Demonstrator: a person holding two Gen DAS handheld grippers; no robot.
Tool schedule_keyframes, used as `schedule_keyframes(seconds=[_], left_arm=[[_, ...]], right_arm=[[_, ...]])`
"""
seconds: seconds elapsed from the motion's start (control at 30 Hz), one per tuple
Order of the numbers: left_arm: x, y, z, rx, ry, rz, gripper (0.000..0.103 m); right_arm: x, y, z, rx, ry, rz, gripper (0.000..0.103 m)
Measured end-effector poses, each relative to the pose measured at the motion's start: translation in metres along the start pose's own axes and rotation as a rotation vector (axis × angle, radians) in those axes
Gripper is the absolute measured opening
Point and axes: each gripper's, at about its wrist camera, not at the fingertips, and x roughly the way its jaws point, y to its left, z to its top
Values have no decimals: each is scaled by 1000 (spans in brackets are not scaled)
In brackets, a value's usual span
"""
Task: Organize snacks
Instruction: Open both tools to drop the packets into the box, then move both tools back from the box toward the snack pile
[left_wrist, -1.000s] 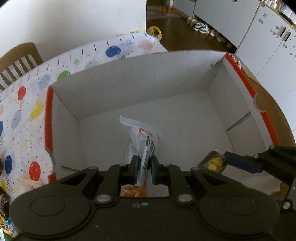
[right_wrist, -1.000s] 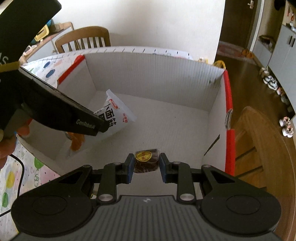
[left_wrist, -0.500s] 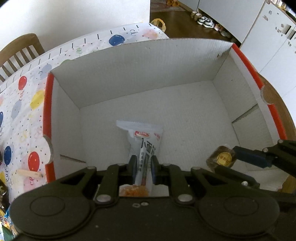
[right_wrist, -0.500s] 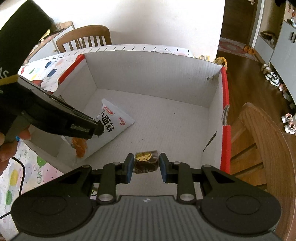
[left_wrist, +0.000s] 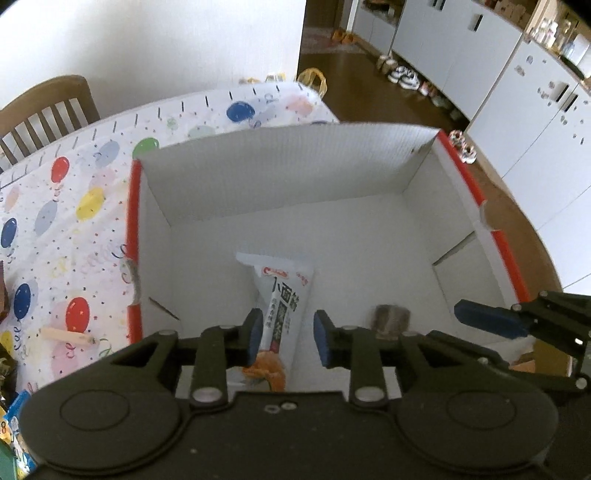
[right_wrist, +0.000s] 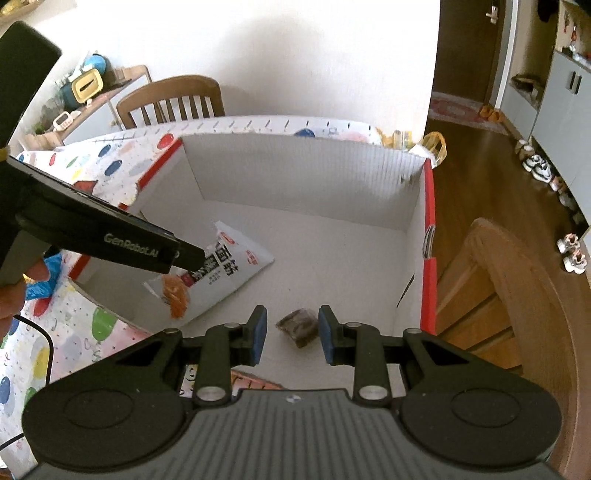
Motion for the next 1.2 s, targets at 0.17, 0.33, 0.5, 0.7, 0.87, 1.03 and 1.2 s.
schedule_keyframes(seconds=[0.17,0.33,0.5,0.7,0.87,1.03,1.2], left_arm=[[-26,7,-8,9,-68,3,54],[-54,20,-20,10,-118,-17,57],[-86,41,-36,6,-178,-26,61],[-123,69,-59,-5,-253,-40,73],[-152,98,-81,3,-313,-37,75],[-176,125,-105,9,-358,-21,78],[-195,159,-126,-12,-391,-16,82]], right_arm=[[-22,15,1,-10,-44,-7,29],[-44,36,3,-15,-97,-21,32],[-68,60,2,-31,-186,-36,64],[-84,92,1,-24,-225,-23,65],[-95,120,0,20,-257,3,68],[-103,153,0,26,-290,27,73],[-105,190,0,15,-309,59,79]])
